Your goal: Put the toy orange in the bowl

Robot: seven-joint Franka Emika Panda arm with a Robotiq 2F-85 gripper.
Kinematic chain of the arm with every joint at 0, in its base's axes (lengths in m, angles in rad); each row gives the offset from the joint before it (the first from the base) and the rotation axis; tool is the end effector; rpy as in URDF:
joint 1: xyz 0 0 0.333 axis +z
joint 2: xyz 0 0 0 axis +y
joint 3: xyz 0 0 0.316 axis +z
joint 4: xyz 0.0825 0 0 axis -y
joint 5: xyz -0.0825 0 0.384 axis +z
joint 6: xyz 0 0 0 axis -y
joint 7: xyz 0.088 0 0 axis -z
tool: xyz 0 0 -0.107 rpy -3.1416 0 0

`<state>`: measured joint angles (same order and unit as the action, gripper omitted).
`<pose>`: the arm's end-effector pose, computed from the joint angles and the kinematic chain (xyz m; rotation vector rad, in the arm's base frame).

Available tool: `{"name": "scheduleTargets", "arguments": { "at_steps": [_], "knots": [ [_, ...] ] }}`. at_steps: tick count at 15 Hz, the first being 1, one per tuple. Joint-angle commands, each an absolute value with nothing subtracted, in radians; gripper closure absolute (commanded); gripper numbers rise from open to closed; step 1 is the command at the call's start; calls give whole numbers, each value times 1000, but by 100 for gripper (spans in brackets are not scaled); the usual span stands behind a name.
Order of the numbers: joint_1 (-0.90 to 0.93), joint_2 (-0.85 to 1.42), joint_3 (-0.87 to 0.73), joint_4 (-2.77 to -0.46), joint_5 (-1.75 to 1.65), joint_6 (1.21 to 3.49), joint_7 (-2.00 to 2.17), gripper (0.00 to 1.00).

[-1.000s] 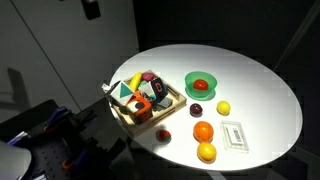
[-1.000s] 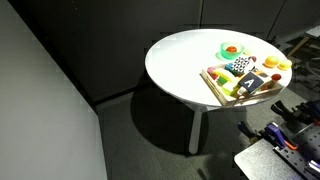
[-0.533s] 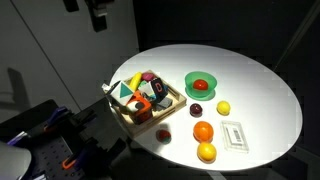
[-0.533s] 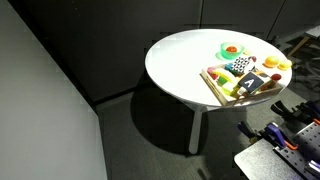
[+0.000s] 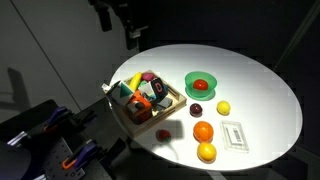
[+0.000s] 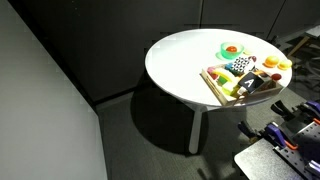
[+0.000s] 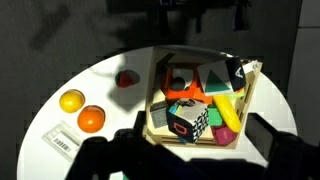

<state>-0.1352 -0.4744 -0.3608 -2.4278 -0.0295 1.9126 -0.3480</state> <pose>0.3512 -0.1995 0.4618 -2.9885 0.1417 0.0122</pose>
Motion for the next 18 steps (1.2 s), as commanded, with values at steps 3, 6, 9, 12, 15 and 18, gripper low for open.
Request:
{"name": "scheduleTargets", "arguments": {
  "at_steps": [3,6,9,12,15,18],
  "knots": [
    [-176,-326,-342,-2381,-19,2063,-297,0],
    [-193,-256,-343,-2364,-16,2118,-274,0],
    [-213,-194,-342,-2350,-20,2164,-251,0],
    [-230,-144,-340,-2339,-25,2216,-225,0],
    [-237,-149,-336,-2362,-24,2225,-239,0],
    [-240,-127,-335,-2350,-25,2230,-229,0]
  ]
}}
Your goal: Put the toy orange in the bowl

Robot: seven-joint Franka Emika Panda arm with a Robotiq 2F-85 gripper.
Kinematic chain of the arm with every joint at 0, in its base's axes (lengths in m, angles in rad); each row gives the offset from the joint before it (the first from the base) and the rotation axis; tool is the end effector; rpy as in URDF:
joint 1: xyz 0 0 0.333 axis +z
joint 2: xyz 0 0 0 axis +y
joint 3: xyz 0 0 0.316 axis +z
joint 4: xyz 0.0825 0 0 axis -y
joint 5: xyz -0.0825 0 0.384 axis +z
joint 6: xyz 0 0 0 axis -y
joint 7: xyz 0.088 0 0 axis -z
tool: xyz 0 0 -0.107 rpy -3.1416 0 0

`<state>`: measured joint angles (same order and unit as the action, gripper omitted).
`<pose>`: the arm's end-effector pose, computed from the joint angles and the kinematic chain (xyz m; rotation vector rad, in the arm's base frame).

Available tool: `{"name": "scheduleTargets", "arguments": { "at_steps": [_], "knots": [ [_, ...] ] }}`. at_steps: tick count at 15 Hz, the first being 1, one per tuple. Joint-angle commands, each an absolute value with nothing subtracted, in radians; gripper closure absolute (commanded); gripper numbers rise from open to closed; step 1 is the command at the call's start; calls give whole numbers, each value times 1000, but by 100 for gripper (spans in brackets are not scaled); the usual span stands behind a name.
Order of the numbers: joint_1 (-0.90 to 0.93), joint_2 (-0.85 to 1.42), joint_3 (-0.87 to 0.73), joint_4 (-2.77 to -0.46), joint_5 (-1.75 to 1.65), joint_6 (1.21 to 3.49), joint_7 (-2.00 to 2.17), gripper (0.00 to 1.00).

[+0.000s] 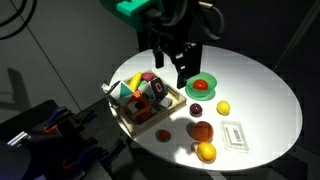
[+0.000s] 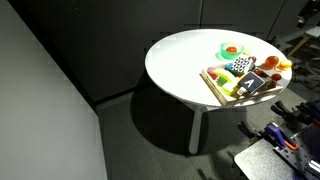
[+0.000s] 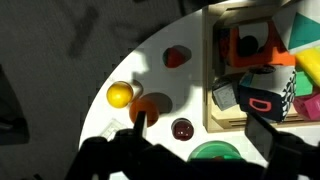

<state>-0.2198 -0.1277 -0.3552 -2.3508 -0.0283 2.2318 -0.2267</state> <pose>0.4071 -0.2657 0.3793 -3.0798 0.5101 -0.0150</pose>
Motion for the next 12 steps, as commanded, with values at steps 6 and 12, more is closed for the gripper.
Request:
{"name": "scheduleTargets", "arguments": {
  "at_steps": [6,12],
  "knots": [
    [-244,-113,-335,-2343,-32,2225,-216,0],
    [-245,-26,-336,-2306,15,2220,-246,0]
  ]
}}
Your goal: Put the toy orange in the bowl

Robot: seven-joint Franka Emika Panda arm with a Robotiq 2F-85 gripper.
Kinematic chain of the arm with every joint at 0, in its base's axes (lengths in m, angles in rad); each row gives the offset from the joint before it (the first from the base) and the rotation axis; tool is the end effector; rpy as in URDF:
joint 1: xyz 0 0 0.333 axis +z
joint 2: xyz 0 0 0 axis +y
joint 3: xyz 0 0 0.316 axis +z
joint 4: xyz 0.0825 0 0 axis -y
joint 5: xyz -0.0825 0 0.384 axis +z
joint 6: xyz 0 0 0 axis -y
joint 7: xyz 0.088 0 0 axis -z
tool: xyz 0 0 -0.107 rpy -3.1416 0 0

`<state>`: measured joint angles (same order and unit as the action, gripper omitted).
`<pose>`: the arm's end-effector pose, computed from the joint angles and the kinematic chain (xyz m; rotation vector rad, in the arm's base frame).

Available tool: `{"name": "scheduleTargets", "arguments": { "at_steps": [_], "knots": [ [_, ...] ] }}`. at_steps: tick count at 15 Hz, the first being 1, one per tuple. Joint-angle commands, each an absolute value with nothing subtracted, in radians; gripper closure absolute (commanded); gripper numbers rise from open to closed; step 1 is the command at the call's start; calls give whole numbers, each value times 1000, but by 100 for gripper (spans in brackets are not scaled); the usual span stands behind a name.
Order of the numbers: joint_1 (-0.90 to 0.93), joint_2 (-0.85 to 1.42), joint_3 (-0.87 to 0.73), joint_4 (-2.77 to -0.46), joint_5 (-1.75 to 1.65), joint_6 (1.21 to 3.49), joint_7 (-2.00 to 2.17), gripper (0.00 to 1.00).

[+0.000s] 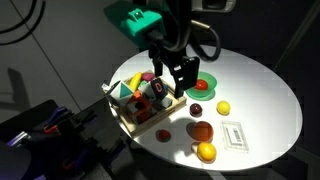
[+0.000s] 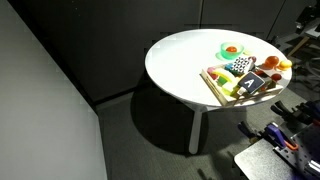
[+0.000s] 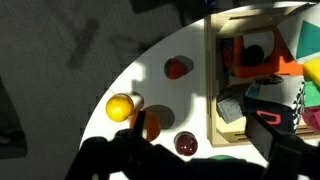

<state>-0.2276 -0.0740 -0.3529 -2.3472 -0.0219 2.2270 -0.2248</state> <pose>0.4079 -0.2686 0.3559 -3.0683 0.5273 0.0672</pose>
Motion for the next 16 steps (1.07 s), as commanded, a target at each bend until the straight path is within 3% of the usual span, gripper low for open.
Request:
{"name": "scheduleTargets", "arguments": {
  "at_steps": [1,16],
  "knots": [
    [-245,-8,-334,-2296,29,2216,-254,0],
    [-290,288,-260,-2063,162,2342,-270,0]
  ]
}}
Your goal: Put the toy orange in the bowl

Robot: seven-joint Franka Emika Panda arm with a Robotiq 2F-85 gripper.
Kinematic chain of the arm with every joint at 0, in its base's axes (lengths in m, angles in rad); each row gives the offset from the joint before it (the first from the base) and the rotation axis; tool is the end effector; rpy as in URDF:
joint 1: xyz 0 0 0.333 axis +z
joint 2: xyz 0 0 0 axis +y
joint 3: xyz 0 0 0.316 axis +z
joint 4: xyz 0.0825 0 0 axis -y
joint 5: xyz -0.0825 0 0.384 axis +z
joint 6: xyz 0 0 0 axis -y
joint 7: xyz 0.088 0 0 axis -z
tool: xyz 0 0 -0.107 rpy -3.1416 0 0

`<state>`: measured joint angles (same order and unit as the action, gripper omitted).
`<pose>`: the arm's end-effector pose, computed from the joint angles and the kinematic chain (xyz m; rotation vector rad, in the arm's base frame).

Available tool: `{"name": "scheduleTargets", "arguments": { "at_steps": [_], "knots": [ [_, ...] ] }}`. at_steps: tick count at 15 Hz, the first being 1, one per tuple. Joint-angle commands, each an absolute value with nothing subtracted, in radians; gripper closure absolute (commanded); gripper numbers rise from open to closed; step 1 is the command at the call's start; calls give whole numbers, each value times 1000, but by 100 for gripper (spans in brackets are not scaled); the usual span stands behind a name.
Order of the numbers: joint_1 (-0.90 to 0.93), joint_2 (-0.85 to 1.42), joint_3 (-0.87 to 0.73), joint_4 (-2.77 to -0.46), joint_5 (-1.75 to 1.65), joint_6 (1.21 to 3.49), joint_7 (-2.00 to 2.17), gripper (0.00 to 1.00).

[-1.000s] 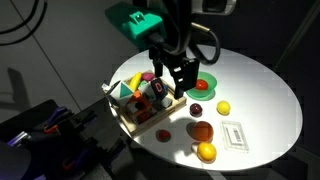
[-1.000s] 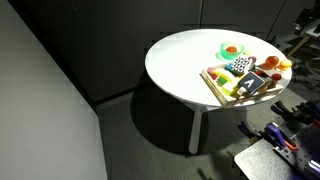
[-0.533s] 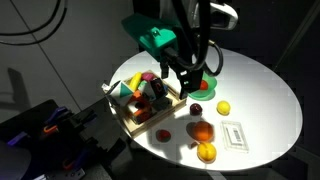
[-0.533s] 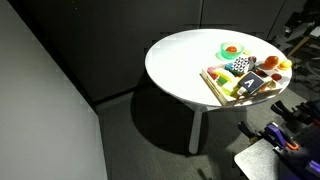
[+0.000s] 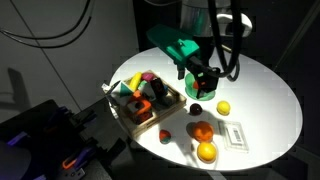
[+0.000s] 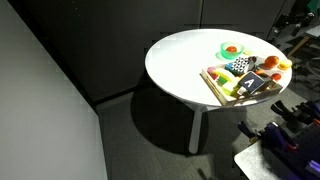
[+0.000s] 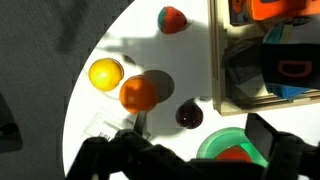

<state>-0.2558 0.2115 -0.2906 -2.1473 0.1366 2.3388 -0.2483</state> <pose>0.4827 -0.2888 0.3067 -3.0455 0.5979 -0.0102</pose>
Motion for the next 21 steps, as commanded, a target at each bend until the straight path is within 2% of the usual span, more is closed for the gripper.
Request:
{"name": "scheduleTargets", "arguments": {
  "at_steps": [1,10,21],
  "knots": [
    [-297,311,-253,-2042,161,2344,-268,0],
    [-355,452,-182,-1921,158,2394,-294,0],
    [-350,448,-182,-1933,131,2395,-257,0]
  ]
}}
